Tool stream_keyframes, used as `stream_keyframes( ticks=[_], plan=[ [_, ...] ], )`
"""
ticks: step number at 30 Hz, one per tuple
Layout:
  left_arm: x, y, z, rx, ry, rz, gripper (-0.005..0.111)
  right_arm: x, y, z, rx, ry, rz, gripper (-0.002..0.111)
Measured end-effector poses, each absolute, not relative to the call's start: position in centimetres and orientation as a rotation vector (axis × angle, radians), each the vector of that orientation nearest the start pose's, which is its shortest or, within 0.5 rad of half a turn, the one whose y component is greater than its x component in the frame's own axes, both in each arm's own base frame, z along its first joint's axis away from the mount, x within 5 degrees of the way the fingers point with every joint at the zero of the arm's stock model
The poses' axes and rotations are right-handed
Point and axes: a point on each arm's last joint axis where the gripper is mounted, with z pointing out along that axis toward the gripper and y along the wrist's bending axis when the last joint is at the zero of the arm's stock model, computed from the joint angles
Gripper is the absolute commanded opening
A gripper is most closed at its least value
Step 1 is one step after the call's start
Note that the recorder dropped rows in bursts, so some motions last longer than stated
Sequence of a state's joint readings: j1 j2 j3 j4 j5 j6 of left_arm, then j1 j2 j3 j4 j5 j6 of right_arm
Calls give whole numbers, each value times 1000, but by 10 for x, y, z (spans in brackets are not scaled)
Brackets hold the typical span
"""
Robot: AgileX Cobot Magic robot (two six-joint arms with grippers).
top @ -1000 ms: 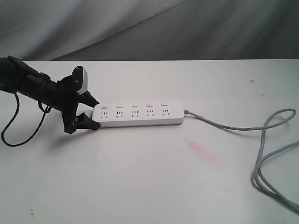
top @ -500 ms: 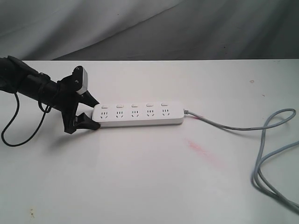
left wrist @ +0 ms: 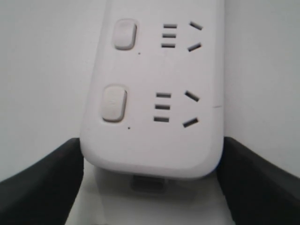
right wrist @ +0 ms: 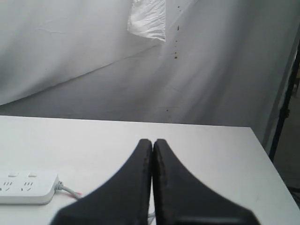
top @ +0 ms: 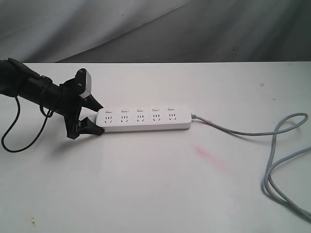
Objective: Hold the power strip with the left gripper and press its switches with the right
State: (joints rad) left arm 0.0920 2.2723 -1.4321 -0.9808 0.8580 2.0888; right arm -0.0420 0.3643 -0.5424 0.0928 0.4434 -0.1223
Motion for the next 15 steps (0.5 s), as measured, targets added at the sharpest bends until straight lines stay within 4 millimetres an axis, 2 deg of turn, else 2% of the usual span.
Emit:
stream_keyframes(
  ticks=[3,7,10,15],
  plan=[
    [430,-18,90,1513,1969,-471,66,94,0,355,-33,1830,-16,0],
    [430,-18,90,1513,1969,-471,66,126,1,363,-41,1974,9,0],
    [430,-18,90,1513,1969,-471,66,148,10,356,-90,2065,65,0],
    [430,-18,90,1513,1969,-471,66,178,41,332,-281,2208,165,0]
  ],
)
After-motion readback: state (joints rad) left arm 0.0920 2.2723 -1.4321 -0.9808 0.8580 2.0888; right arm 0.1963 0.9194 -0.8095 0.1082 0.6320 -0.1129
